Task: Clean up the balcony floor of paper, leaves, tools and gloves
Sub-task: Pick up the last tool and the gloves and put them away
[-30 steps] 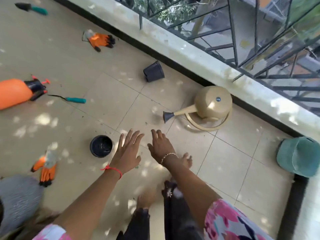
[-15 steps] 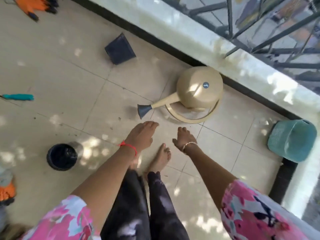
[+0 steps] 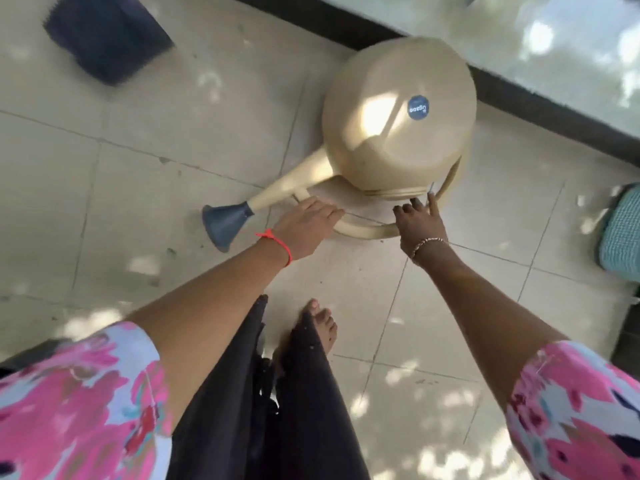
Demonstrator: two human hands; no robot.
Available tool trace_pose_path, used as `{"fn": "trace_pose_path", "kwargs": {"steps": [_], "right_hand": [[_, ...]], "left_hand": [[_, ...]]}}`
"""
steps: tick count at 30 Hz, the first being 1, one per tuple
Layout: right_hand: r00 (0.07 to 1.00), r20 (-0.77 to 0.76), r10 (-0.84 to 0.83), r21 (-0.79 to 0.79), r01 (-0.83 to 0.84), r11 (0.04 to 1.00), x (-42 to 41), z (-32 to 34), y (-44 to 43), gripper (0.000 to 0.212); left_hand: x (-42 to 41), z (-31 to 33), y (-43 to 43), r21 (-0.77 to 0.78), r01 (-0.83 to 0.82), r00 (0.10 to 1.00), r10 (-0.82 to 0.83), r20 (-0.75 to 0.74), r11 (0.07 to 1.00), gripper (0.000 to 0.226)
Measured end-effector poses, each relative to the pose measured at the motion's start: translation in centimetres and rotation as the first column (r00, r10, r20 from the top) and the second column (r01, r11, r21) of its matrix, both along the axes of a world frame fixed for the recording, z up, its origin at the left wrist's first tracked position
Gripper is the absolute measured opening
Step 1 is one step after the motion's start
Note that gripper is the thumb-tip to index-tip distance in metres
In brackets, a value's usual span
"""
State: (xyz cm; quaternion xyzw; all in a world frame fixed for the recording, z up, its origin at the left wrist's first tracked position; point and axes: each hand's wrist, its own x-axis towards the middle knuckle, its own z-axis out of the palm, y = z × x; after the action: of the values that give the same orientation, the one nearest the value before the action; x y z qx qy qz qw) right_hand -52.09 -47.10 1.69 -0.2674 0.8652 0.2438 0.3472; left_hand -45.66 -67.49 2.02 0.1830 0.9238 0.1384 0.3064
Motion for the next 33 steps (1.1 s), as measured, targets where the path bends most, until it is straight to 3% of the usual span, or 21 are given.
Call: {"fn": "trace_pose_path", "kwargs": {"steps": [3,7,15,19,24,33], "right_hand": [[0.993,0.043,0.11,0.052,-0.112,0.992,-0.8,-0.4,1.0,0.034],[0.986,0.075,0.15,0.002,-0.151,0.989,-0.6,2.5,1.6,0.032],[0.995,0.056,-0.08,-0.248,0.092,0.964,-1.3,15.3,3.8,0.05],[0.957,0.039,-0.286,-0.274,0.286,0.918,-2.5,20.5,6.8,0.04],[0.907,0.037,-0.418,-0.229,0.415,0.88,-5.0,23.2,12.4,0.039],[0.936,-0.07,-0.345,-0.201,0.325,0.924,-12.4,22.4,23.5,0.037]], "left_hand": [[-0.4,-0.5,0.6,-0.083,0.082,0.993,-0.088,-0.078,0.993,0.045],[-0.5,2.4,-0.2,-0.005,0.081,0.995,-0.081,-0.052,0.997,0.036],[-2.8,13.2,-0.2,0.217,0.059,0.993,-0.08,0.087,0.974,0.038],[-6.4,18.2,2.7,0.237,0.072,0.979,-0.113,0.167,0.969,0.037],[-11.4,20.3,8.9,0.247,0.057,0.98,-0.102,0.172,0.967,0.036],[-18.3,19.0,20.3,0.238,-0.009,0.981,-0.038,0.192,0.971,0.052]]}}
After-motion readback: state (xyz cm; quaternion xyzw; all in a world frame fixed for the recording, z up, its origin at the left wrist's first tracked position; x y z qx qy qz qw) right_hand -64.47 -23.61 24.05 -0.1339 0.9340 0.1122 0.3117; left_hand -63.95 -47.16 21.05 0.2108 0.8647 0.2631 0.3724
